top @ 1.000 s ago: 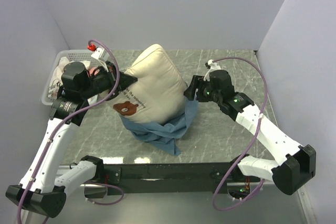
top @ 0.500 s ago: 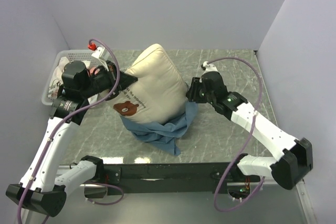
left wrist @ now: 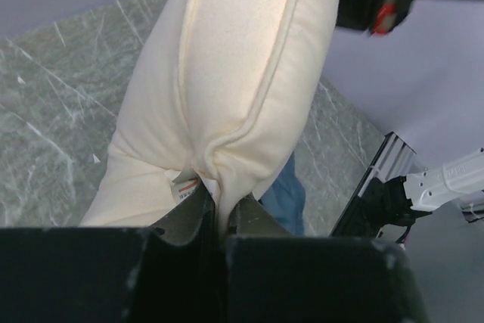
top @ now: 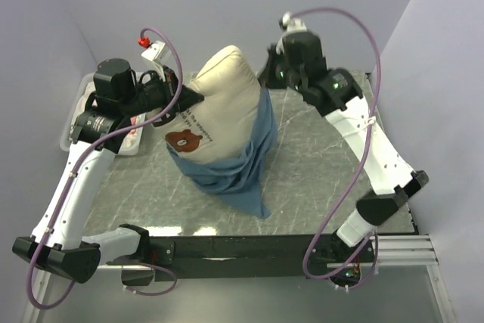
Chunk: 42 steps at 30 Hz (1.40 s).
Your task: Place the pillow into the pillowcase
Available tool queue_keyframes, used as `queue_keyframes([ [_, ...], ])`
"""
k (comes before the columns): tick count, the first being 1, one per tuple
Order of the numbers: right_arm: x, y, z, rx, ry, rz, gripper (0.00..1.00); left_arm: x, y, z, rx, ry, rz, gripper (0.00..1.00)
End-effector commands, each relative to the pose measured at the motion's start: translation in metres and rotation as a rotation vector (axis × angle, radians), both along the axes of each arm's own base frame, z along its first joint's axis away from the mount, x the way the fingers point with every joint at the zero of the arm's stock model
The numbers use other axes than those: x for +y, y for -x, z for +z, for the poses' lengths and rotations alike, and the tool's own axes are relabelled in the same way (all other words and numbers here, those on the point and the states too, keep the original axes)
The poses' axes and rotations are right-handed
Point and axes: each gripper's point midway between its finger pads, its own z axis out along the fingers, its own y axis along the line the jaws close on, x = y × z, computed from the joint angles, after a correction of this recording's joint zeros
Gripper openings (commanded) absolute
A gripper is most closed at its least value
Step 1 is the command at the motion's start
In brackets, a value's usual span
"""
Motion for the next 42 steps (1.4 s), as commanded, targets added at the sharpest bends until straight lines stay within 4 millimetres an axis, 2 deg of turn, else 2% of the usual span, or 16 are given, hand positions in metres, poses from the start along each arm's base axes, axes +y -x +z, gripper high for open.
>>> queue_keyframes([
  [1,0.031,0.035,0.161,-0.294,-0.191,0.136,0.00,-0.014,0.008,0.001,0.005,-0.050,-0.060,0.01],
  [4,0.062,0.031,0.179,-0.319,-0.287,0.223,0.00,-0.019,0.001,0.002,0.007,-0.044,-0.032,0.01],
  [5,0.056,0.042,0.193,-0.351,-0.320,0.231,0.00,-0.020,-0.005,-0.002,0.023,-0.053,-0.008,0.01],
  [7,0.067,0.036,0.177,-0.349,-0.327,0.241,0.00,-0.014,-0.023,-0.004,0.044,-0.065,0.110,0.01],
  [13,0.078,0.041,0.197,-0.375,-0.366,0.306,0.00,-0.017,-0.053,0.006,0.054,0.123,0.261,0.01],
  [16,0.087,0.038,0.199,-0.385,-0.391,0.324,0.00,0.000,-0.063,0.010,0.017,0.229,0.433,0.01],
  [23,0.059,0.052,0.236,-0.502,-0.411,0.282,0.00,0.072,-0.019,0.045,-0.075,0.551,0.701,0.01],
  [24,0.058,0.054,0.240,-0.511,-0.417,0.284,0.00,0.082,-0.020,0.022,-0.027,0.595,0.770,0.01],
  [26,0.061,0.060,0.242,-0.507,-0.438,0.314,0.00,0.095,-0.002,0.031,-0.066,0.726,0.772,0.01],
  [27,0.065,0.062,0.239,-0.499,-0.439,0.329,0.00,0.099,-0.005,0.007,-0.032,0.732,0.807,0.01],
  [30,0.089,0.065,0.211,-0.445,-0.387,0.368,0.00,0.094,-0.008,-0.017,0.034,0.712,0.814,0.01],
  [33,0.120,0.068,0.186,-0.407,-0.314,0.408,0.00,0.057,-0.019,-0.042,0.148,0.680,0.693,0.01],
  [36,0.153,0.057,0.133,-0.282,-0.252,0.460,0.00,0.041,-0.026,-0.092,0.294,0.656,0.754,0.01],
  [39,0.172,0.050,0.079,-0.196,-0.172,0.486,0.00,0.046,-0.021,-0.118,0.358,0.685,0.807,0.01],
  [41,0.174,0.052,0.057,-0.162,-0.129,0.482,0.17,0.055,-0.021,-0.123,0.370,0.708,0.860,0.01],
  [42,0.174,0.053,0.034,-0.126,-0.083,0.482,0.37,0.059,-0.020,-0.128,0.375,0.708,0.880,0.01],
])
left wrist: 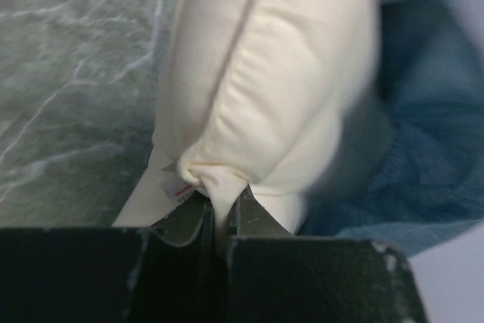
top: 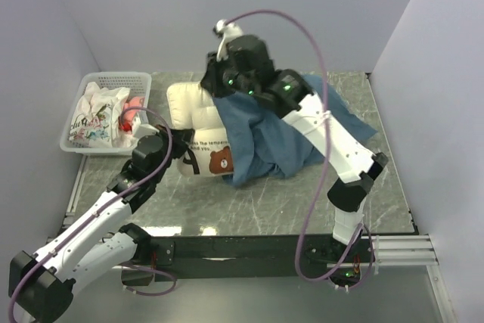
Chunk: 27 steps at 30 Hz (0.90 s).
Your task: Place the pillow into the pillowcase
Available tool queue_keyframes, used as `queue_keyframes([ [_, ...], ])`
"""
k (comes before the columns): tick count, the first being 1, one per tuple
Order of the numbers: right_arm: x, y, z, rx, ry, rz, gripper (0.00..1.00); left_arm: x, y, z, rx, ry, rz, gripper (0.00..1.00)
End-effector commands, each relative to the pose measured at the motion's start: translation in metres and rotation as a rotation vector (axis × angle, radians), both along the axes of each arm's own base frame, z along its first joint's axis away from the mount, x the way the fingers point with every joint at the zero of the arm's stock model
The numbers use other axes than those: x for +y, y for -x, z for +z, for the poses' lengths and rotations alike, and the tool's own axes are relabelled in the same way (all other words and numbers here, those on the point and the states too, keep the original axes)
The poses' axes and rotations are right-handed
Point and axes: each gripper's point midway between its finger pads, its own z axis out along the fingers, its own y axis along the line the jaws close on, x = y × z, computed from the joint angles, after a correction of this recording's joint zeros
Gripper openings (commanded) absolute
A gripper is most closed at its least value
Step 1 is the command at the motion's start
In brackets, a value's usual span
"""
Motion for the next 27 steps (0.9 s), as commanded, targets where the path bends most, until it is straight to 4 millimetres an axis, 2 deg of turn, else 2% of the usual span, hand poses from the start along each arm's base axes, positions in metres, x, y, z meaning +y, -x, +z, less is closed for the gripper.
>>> queue_keyframes([
  [1,0.017,0.025,-0.020,-0.009,0.025,0.080,0.44,0.017,0.001,0.013,-0.009,0.145,0.120,0.01],
  [2,0.011,0.026,-0.023,-0.022,0.044,0.033,0.52,0.018,0.001,0.011,0.000,0.156,0.132,0.01],
  [3,0.005,0.029,-0.048,0.004,0.091,0.017,0.60,0.020,0.000,0.011,-0.001,0.165,0.144,0.01],
  [4,-0.009,0.037,-0.034,-0.020,0.060,-0.005,0.62,0.022,0.002,0.003,0.022,0.153,0.153,0.01],
  [5,-0.017,0.041,-0.037,-0.018,0.063,-0.023,0.64,0.023,0.002,0.000,0.027,0.154,0.159,0.01],
  [6,-0.035,0.050,-0.047,-0.013,0.071,-0.067,0.68,0.023,0.002,-0.003,0.033,0.152,0.161,0.01],
  [7,-0.045,0.055,-0.054,-0.007,0.075,-0.095,0.70,0.024,0.003,-0.007,0.049,0.148,0.167,0.01],
  [8,-0.057,0.061,-0.092,0.038,0.135,-0.123,0.71,0.026,0.002,-0.012,0.057,0.144,0.178,0.01],
  [9,-0.070,0.071,-0.080,0.025,0.063,-0.146,0.71,0.027,0.003,-0.013,0.060,0.144,0.186,0.01],
  [10,-0.077,0.075,-0.091,0.037,0.062,-0.161,0.71,0.028,0.003,-0.016,0.069,0.146,0.193,0.01],
  [11,-0.086,0.081,-0.127,0.090,0.098,-0.187,0.70,0.030,0.003,-0.019,0.071,0.140,0.199,0.01],
  [12,-0.091,0.085,-0.128,0.086,0.070,-0.191,0.69,0.031,0.004,-0.019,0.070,0.140,0.205,0.01],
  [13,-0.089,0.092,-0.141,0.108,0.071,-0.160,0.68,0.032,0.004,-0.019,0.071,0.145,0.213,0.01],
  [14,-0.089,0.097,-0.165,0.139,0.097,-0.149,0.68,0.033,0.004,-0.019,0.068,0.150,0.215,0.01],
  [18,-0.065,0.108,-0.198,0.194,0.115,-0.060,0.71,0.032,0.004,-0.022,0.076,0.151,0.215,0.01],
  [23,-0.048,0.099,-0.221,0.217,0.179,-0.049,0.72,0.034,0.005,-0.025,0.083,0.144,0.224,0.01],
  [24,-0.046,0.097,-0.235,0.239,0.217,-0.053,0.72,0.035,0.005,-0.026,0.083,0.143,0.228,0.01],
  [25,-0.045,0.095,-0.240,0.247,0.237,-0.059,0.71,0.035,0.006,-0.028,0.086,0.139,0.230,0.01],
  [26,-0.043,0.091,-0.235,0.240,0.243,-0.076,0.67,0.036,0.006,-0.029,0.089,0.139,0.231,0.01],
  [27,-0.041,0.092,-0.239,0.255,0.260,-0.069,0.60,0.035,0.006,-0.031,0.090,0.140,0.230,0.01],
])
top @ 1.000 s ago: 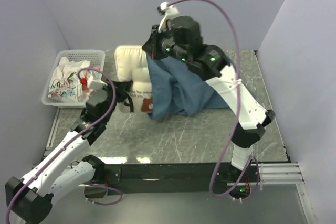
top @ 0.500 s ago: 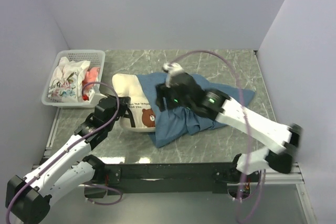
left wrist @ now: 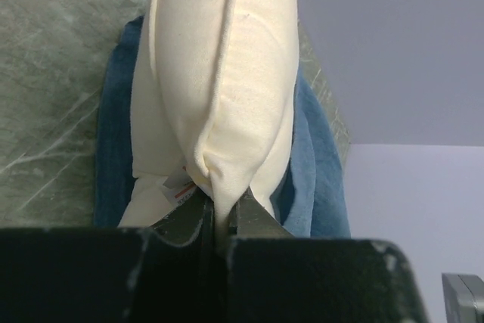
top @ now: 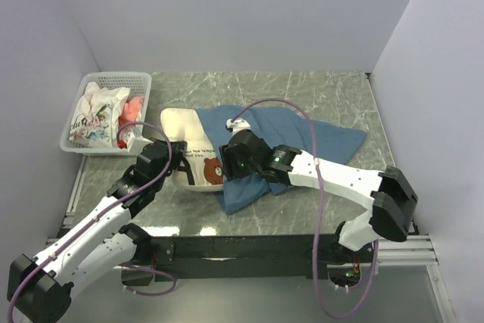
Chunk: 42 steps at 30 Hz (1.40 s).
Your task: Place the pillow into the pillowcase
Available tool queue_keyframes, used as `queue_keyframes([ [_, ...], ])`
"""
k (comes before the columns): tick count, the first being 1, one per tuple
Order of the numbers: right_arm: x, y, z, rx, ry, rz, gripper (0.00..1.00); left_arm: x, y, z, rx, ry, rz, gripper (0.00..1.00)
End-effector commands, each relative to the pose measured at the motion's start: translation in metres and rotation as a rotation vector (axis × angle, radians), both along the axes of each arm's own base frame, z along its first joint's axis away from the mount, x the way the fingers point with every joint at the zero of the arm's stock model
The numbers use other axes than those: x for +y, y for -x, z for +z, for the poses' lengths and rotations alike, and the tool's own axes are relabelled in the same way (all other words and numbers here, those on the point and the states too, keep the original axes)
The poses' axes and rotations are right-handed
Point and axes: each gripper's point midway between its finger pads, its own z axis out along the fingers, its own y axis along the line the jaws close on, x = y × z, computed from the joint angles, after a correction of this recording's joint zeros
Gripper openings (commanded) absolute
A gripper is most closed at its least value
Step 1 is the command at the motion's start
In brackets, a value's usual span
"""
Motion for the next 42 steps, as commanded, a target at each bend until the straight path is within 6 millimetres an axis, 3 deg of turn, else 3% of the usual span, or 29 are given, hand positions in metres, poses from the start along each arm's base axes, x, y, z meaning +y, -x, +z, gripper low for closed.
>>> queue_keyframes([
  [1,0.021,-0.010,0.027,-0.032,-0.055,-0.001,0.47,0.007,-0.008,0.026,-0.099,0.072,0.067,0.01],
  [2,0.032,-0.005,0.044,-0.044,-0.090,0.021,0.16,0.006,-0.008,0.022,-0.094,0.076,0.063,0.01],
  [3,0.038,0.001,0.050,-0.040,-0.090,0.043,0.06,0.004,-0.008,0.018,-0.086,0.077,0.056,0.01],
  [4,0.048,0.009,0.059,-0.040,-0.100,0.071,0.00,0.002,-0.009,0.014,-0.088,0.088,0.051,0.01],
  [5,0.064,0.014,0.092,-0.071,-0.150,0.109,0.00,-0.001,-0.008,0.010,-0.082,0.094,0.040,0.01],
  [6,0.081,0.042,0.090,-0.058,-0.115,0.179,0.00,-0.003,-0.010,0.006,-0.077,0.097,0.035,0.01],
  [8,0.104,0.062,0.119,-0.094,-0.141,0.238,0.00,-0.007,-0.010,-0.001,-0.071,0.110,0.035,0.01],
  [10,0.107,0.074,0.119,-0.104,-0.116,0.248,0.00,-0.010,-0.011,-0.010,-0.050,0.106,0.032,0.01],
  [12,0.103,0.074,0.101,-0.091,-0.106,0.242,0.00,-0.013,-0.013,-0.013,-0.044,0.105,0.029,0.01],
  [16,0.080,0.074,0.043,-0.012,-0.028,0.238,0.00,-0.020,-0.014,-0.021,-0.034,0.087,-0.006,0.01],
  [18,0.074,0.079,0.043,-0.010,-0.055,0.247,0.09,-0.029,-0.014,-0.023,-0.040,0.086,-0.050,0.01],
  [19,0.067,0.082,0.034,0.001,-0.041,0.247,0.26,-0.033,-0.011,-0.028,-0.035,0.073,-0.076,0.01],
  [22,0.052,0.081,0.045,-0.021,-0.045,0.223,0.61,-0.052,-0.003,-0.039,-0.034,0.076,-0.165,0.01],
  [24,0.039,0.070,0.061,-0.074,-0.044,0.172,0.70,-0.057,0.000,-0.052,-0.002,0.065,-0.186,0.01],
  [27,0.026,0.047,0.071,-0.104,-0.022,0.104,0.72,-0.065,0.009,-0.065,0.020,0.069,-0.234,0.04],
  [30,0.026,0.023,0.068,-0.118,0.012,0.067,0.75,-0.070,0.016,-0.071,0.027,0.081,-0.277,0.36],
  [31,0.028,0.015,0.072,-0.123,0.013,0.055,0.76,-0.069,0.018,-0.073,0.039,0.083,-0.275,0.60],
  [32,0.030,0.008,0.061,-0.113,0.054,0.053,0.77,-0.062,0.023,-0.078,0.066,0.066,-0.256,0.67],
  [34,0.033,-0.008,0.062,-0.103,0.050,0.040,0.79,-0.047,0.028,-0.084,0.118,0.074,-0.182,0.81],
  [35,0.037,-0.014,0.054,-0.094,0.063,0.044,0.79,-0.031,0.039,-0.093,0.180,0.051,-0.130,0.86],
  [37,0.044,-0.028,0.059,-0.101,0.048,0.033,0.83,-0.002,0.041,-0.093,0.198,0.049,0.020,0.91],
  [38,0.050,-0.035,0.043,-0.084,0.086,0.036,0.85,0.006,0.043,-0.084,0.179,0.063,0.054,0.92],
  [39,0.051,-0.038,0.037,-0.075,0.117,0.034,0.86,0.022,0.049,-0.092,0.210,0.018,0.108,0.92],
  [40,0.060,-0.044,0.044,-0.089,0.114,0.036,0.90,0.028,0.048,-0.085,0.202,0.029,0.136,0.92],
  [41,0.066,-0.049,0.024,-0.067,0.155,0.040,0.92,0.035,0.050,-0.085,0.210,0.018,0.157,0.92],
  [42,0.069,-0.050,0.018,-0.056,0.170,0.042,0.93,0.041,0.050,-0.084,0.216,0.009,0.176,0.92],
])
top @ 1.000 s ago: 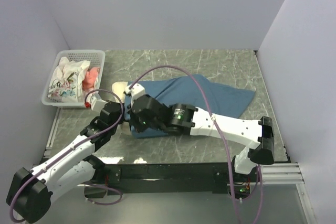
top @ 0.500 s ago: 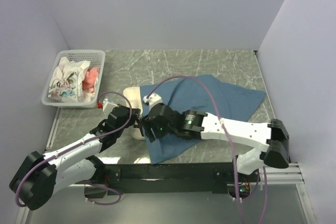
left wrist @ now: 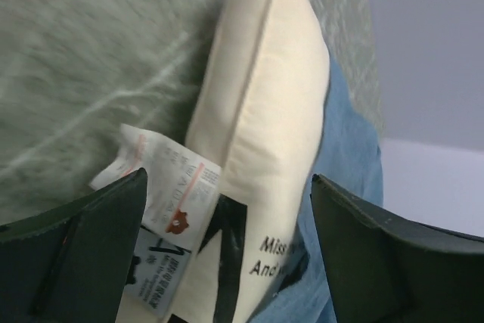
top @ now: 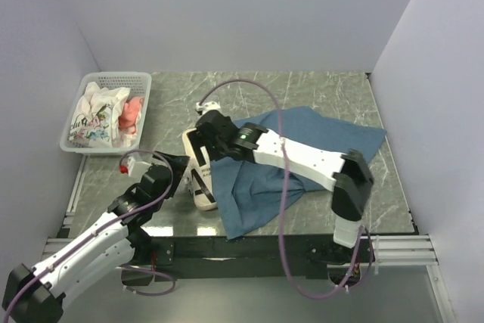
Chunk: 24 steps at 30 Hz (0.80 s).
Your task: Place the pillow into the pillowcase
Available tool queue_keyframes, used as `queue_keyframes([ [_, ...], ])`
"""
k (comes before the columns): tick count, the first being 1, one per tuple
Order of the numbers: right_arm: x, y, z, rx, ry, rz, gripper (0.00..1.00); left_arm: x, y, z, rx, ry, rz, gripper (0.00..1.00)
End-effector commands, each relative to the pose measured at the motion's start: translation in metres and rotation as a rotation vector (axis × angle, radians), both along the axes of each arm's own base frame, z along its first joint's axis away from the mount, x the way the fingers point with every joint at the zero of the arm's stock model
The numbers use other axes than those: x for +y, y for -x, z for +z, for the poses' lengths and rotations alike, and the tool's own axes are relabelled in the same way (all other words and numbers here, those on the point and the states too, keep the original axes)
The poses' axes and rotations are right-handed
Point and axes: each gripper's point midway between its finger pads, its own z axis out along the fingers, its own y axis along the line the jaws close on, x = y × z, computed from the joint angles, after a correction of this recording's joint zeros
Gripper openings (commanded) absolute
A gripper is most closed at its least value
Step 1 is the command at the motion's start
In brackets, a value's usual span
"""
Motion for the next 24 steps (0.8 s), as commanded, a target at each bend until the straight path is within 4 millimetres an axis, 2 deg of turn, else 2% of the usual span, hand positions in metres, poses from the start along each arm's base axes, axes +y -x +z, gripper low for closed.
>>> queue_keyframes([
  [1,0.024,-0.014,-0.008,-0.006,0.041,0.028,0.98,0.056,0.009,-0.003,0.099,-0.092,0.219,0.92],
  [2,0.031,-0.011,-0.021,0.007,0.062,0.042,1.00,0.061,0.009,-0.004,0.109,-0.102,0.232,0.92],
  [4,0.040,-0.008,-0.028,0.005,0.067,0.054,1.00,0.073,0.005,-0.005,0.118,-0.112,0.242,0.92],
  [5,0.046,-0.003,-0.041,0.019,0.091,0.066,1.00,0.077,0.004,-0.004,0.114,-0.103,0.247,0.92],
  [7,0.048,-0.002,-0.051,0.020,0.130,0.064,1.00,0.089,-0.001,-0.006,0.106,-0.095,0.270,0.91],
  [8,0.049,-0.001,-0.067,0.031,0.165,0.060,1.00,0.088,-0.002,-0.006,0.104,-0.078,0.257,0.91],
  [10,0.051,0.004,-0.080,0.052,0.192,0.066,1.00,0.097,-0.004,-0.005,0.098,-0.084,0.274,0.91],
  [13,0.054,0.011,-0.101,0.065,0.212,0.077,1.00,0.097,-0.010,-0.002,0.085,-0.082,0.249,0.91],
  [15,0.048,0.011,-0.128,0.097,0.276,0.071,0.99,0.091,-0.015,-0.001,0.080,-0.074,0.218,0.90],
  [16,0.049,0.008,-0.132,0.098,0.294,0.068,0.88,0.090,-0.017,0.001,0.074,-0.084,0.203,0.89],
  [17,0.045,0.007,-0.148,0.117,0.335,0.069,0.81,0.089,-0.018,-0.002,0.087,-0.089,0.195,0.89],
  [18,0.039,0.007,-0.151,0.129,0.366,0.068,0.71,0.086,-0.021,0.002,0.076,-0.085,0.177,0.89],
  [19,0.035,0.001,-0.149,0.128,0.372,0.054,0.25,0.085,-0.023,0.004,0.066,-0.099,0.157,0.88],
  [20,0.031,-0.002,-0.137,0.115,0.363,0.045,0.06,0.081,-0.024,0.005,0.061,-0.099,0.139,0.88],
  [21,0.030,-0.005,-0.126,0.107,0.343,0.048,0.00,0.078,-0.025,0.005,0.053,-0.092,0.121,0.87],
  [22,0.025,-0.012,-0.097,0.081,0.296,0.038,0.00,0.074,-0.026,0.006,0.043,-0.083,0.102,0.86],
  [24,0.021,-0.014,-0.061,0.074,0.217,0.054,0.00,0.063,-0.028,0.004,0.027,-0.047,0.050,0.83],
])
